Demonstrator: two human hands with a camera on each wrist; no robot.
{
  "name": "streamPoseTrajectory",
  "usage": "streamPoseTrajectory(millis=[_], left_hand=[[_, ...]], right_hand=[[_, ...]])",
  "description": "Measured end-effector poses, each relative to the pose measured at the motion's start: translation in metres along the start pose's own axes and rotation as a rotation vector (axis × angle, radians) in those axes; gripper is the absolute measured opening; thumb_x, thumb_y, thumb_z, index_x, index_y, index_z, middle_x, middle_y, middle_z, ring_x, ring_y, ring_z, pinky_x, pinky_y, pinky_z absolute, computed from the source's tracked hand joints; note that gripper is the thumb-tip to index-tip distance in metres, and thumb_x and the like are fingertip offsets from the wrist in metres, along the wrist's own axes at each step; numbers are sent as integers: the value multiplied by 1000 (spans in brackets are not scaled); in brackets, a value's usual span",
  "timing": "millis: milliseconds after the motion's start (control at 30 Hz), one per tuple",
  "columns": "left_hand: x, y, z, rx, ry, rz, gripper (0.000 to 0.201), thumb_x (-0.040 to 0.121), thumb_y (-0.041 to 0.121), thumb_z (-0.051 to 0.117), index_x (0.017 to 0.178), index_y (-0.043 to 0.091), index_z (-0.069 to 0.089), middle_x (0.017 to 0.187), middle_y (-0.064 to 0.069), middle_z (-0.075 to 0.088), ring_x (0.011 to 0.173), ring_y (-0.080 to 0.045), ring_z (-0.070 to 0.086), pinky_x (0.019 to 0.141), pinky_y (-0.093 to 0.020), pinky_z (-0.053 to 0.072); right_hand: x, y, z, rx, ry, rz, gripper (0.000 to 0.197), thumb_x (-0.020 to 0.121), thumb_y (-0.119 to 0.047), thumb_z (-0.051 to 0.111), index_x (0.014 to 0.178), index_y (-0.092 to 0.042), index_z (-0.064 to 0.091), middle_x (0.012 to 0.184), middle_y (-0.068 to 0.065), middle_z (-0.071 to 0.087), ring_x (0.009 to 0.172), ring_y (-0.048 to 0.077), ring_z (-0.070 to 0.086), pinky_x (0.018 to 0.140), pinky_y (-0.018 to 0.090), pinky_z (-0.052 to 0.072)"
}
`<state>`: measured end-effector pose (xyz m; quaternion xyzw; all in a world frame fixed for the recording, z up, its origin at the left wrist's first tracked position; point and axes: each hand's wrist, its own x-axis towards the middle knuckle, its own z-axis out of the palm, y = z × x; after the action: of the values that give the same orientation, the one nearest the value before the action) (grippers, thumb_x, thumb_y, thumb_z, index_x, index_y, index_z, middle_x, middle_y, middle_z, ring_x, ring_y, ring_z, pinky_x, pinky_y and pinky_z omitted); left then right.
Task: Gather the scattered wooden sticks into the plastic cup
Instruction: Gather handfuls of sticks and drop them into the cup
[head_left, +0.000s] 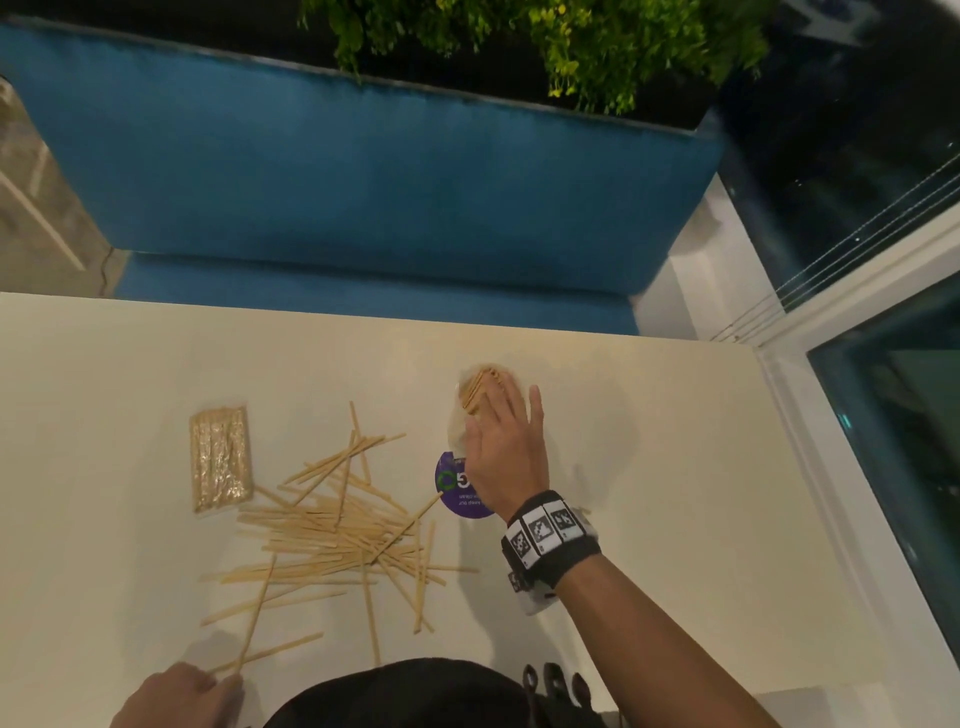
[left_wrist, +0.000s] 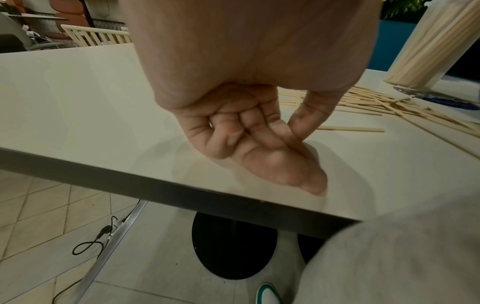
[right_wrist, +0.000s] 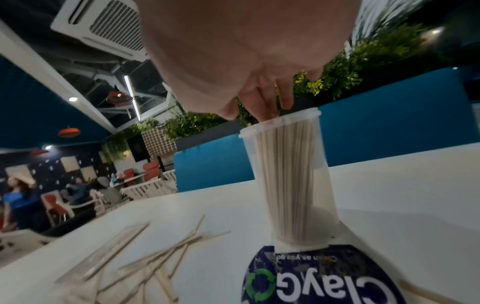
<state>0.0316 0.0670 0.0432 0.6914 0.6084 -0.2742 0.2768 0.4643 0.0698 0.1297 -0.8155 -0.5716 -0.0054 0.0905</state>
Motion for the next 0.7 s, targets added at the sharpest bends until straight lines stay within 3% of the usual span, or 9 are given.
streamPoseTrajectory(millis=[67, 133, 233, 333, 433, 567, 633, 700], left_hand=[[2, 4, -2, 8, 26, -5, 50, 69, 78, 43, 79, 34, 63, 82, 10, 61, 76, -7, 58, 64, -23, 42], [-4, 11, -8, 4, 27, -19, 45, 69, 74, 42, 77, 36, 66, 86, 11, 63, 80, -8, 59, 66, -24, 43], [-12, 17, -14, 4, 33, -25, 32, 74, 68, 43, 64, 42, 59, 88, 10, 63, 85, -7, 60, 72, -23, 48], [-15, 20, -15, -51, 82, 17, 31, 78, 65, 40, 71, 44, 62, 87, 10, 63, 85, -7, 61, 72, -22, 47], [-21, 26, -21, -82, 32, -11, 28, 82, 57, 53, 74, 37, 71, 86, 11, 67, 84, -10, 63, 73, -24, 49], [-21, 23, -20, -146, 12, -84, 34, 80, 53, 59, 61, 30, 76, 67, 10, 69, 70, -9, 64, 64, -26, 47], [-19, 21, -19, -157, 30, -85, 35, 80, 54, 59, 60, 30, 76, 64, 11, 69, 69, -8, 64, 64, -26, 48], [-19, 22, -18, -179, 37, -71, 36, 81, 54, 58, 60, 30, 76, 63, 11, 70, 69, -8, 65, 64, -26, 48]], right_hand=[[2, -1, -2, 152, 116, 37, 52, 106, -27, 30, 151, -6, 47, 163, 8, 38, 154, 24, 26, 127, 48, 14], [6, 0, 4, 195, 91, 91, 57, 107, -31, 26, 158, -6, 33, 169, 8, 25, 157, 22, 18, 128, 42, 12], [6, 0, 18, 81, -52, 82, 67, 108, -44, 13, 162, -5, 18, 172, 11, 11, 159, 24, 7, 129, 46, 8], [2, -3, 21, 76, -23, 88, 69, 107, -45, 7, 162, -4, 18, 171, 11, 11, 159, 25, 7, 129, 48, 7], [1, -8, 22, 25, -42, 93, 70, 106, -45, 8, 160, -2, 26, 169, 14, 20, 158, 28, 14, 126, 52, 12], [7, -17, 14, 86, 57, 41, 52, 107, -30, 23, 150, -10, 45, 160, 9, 40, 150, 28, 33, 123, 53, 21], [11, -19, 13, 111, 114, 9, 38, 106, -22, 38, 134, -13, 60, 140, 6, 59, 131, 29, 51, 115, 54, 32], [18, -19, 13, 146, 170, 54, 24, 102, -19, 54, 120, -18, 69, 115, -1, 69, 110, 26, 57, 105, 49, 35]])
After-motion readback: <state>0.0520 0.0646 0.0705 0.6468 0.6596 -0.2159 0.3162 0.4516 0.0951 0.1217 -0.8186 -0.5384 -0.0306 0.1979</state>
